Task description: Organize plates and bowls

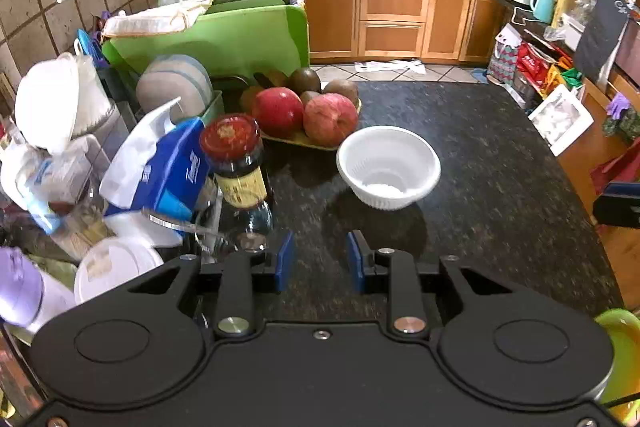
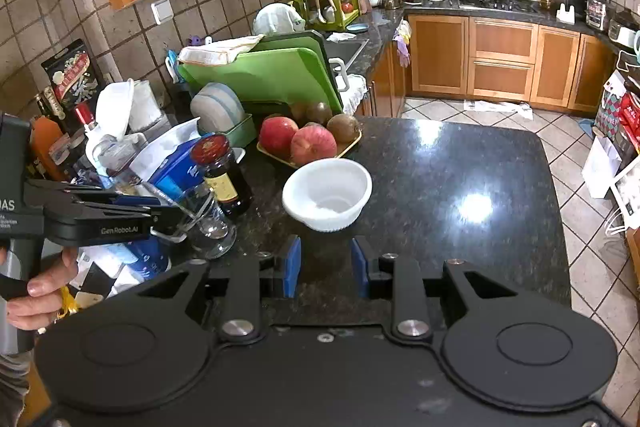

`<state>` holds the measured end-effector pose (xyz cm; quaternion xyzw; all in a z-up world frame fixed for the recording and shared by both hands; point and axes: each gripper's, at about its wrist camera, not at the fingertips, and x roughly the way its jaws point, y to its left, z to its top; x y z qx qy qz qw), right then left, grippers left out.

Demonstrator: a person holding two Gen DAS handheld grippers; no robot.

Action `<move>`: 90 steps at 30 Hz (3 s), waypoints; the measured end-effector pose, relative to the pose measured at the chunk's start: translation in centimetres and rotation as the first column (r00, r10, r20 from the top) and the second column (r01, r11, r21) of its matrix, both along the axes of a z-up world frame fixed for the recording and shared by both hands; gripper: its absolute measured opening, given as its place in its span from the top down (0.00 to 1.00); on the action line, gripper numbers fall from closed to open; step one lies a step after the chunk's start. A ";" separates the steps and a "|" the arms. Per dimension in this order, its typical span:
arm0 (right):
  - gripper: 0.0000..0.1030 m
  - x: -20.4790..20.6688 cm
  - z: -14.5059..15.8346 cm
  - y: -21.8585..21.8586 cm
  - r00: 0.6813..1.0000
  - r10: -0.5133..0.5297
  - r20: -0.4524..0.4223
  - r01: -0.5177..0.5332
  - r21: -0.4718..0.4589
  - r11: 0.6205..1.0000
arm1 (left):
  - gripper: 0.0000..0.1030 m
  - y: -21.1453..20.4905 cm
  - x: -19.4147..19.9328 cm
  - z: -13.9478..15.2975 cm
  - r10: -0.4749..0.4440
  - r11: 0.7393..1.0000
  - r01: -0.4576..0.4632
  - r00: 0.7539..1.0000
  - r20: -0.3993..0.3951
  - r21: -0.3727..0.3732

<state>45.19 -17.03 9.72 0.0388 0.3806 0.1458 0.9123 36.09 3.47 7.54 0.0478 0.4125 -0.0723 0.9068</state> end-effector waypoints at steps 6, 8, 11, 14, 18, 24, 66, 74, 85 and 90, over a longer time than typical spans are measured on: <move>0.70 4.5 0.1 -0.3 0.999 0.013 -0.053 -0.015 -0.025 1.000 | 0.64 -0.9 3.0 0.3 -0.006 1.000 0.005 1.000 -0.030 -0.019; 0.70 6.4 -0.1 -0.4 0.997 0.012 -0.071 -0.015 -0.037 0.999 | 0.64 -1.3 3.9 0.4 -0.012 1.000 0.011 1.000 -0.026 -0.022; 0.69 9.3 -1.0 -0.5 0.995 0.001 -0.100 -0.006 -0.051 0.999 | 0.64 -2.1 5.3 0.3 -0.012 1.000 0.011 1.000 -0.019 -0.023; 0.69 12.2 -2.6 -0.7 0.990 0.000 -0.140 -0.007 -0.047 0.999 | 0.64 -2.9 7.3 -0.4 -0.030 0.999 0.028 0.998 -0.048 -0.036; 0.69 16.0 -5.4 -0.3 0.980 0.002 -0.201 -0.010 -0.039 0.999 | 0.64 -3.9 10.1 -2.0 -0.042 0.998 0.037 0.994 -0.105 -0.047; 0.69 20.0 -9.4 0.6 0.968 -0.002 -0.252 -0.011 -0.050 0.999 | 0.64 -4.8 13.8 -5.1 -0.010 1.000 0.006 0.985 -0.169 -0.024; 0.84 19.4 -14.0 3.3 0.974 -0.009 -0.225 -0.019 -0.120 0.993 | 0.68 -5.4 15.7 -9.8 0.032 0.998 -0.043 0.974 -0.225 -0.046; 0.83 15.9 -10.8 3.2 0.986 -0.009 -0.168 -0.010 -0.112 0.994 | 0.68 -5.2 12.5 -6.7 0.024 0.998 -0.032 0.987 -0.160 -0.053; 0.83 8.9 -6.1 3.7 0.996 0.006 -0.084 -0.013 -0.090 0.996 | 0.68 -4.1 6.7 -2.4 0.006 0.998 -0.011 0.997 -0.080 -0.056; 0.83 5.2 -4.2 4.0 0.999 0.020 -0.038 -0.023 -0.079 0.997 | 0.68 -3.4 3.3 -0.7 -0.009 0.999 0.007 0.999 -0.034 -0.052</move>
